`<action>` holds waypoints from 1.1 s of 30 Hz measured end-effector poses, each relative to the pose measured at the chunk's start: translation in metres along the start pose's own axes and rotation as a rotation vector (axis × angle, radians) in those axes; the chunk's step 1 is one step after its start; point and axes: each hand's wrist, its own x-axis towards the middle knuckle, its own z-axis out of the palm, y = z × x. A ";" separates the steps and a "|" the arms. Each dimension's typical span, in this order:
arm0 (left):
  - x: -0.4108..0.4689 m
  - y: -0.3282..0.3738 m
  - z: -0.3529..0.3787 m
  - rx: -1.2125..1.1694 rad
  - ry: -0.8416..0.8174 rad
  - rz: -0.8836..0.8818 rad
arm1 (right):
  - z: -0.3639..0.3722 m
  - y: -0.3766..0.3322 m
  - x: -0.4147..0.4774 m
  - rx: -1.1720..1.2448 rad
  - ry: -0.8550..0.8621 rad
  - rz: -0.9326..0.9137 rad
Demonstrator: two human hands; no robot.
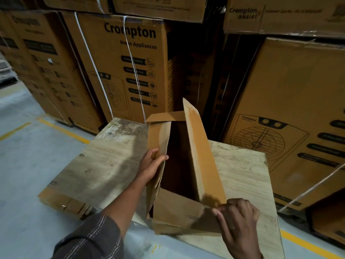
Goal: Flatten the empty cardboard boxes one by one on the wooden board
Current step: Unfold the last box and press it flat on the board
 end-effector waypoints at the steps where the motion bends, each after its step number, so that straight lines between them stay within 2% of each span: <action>1: 0.000 0.000 0.000 -0.009 -0.001 0.009 | -0.003 -0.002 -0.003 -0.001 -0.012 -0.026; 4: -0.004 0.000 0.008 -0.025 -0.024 0.033 | -0.015 -0.008 -0.011 -0.019 -0.098 -0.093; 7: -0.005 0.006 0.015 -0.134 0.017 0.016 | -0.030 -0.008 -0.018 -0.036 -0.276 -0.050; 11: -0.005 0.010 0.000 -0.340 0.107 -0.146 | -0.059 -0.011 0.005 0.043 -0.551 0.327; 12: -0.005 0.008 -0.006 -0.397 0.133 -0.183 | -0.063 -0.011 0.013 0.047 -0.594 0.368; 15: -0.014 -0.001 -0.031 -0.403 0.170 -0.241 | -0.063 -0.005 0.041 -0.142 -0.800 0.372; 18: -0.034 -0.005 -0.056 -0.373 0.073 -0.278 | -0.045 0.002 0.060 -0.325 -0.964 0.340; 20: -0.051 -0.007 -0.068 -0.275 0.015 -0.229 | -0.029 0.001 0.068 -0.378 -1.059 0.283; 22: -0.058 -0.018 -0.077 -0.016 0.066 -0.128 | -0.013 0.001 0.076 -0.429 -1.158 0.242; 25: -0.065 -0.047 -0.081 0.765 0.136 -0.045 | 0.000 -0.004 0.085 -0.471 -1.276 0.204; 27: -0.077 -0.062 -0.063 1.129 0.131 0.018 | 0.009 -0.004 0.082 -0.496 -1.266 0.182; 28: -0.085 -0.066 -0.049 1.148 0.049 0.026 | 0.014 -0.003 0.080 -0.523 -1.225 0.178; 30: -0.101 -0.065 -0.014 0.993 -0.160 -0.050 | 0.026 0.001 0.071 -0.595 -1.145 0.159; 33: -0.110 -0.073 0.020 0.774 -0.243 -0.166 | 0.036 0.005 0.057 -0.661 -1.061 0.087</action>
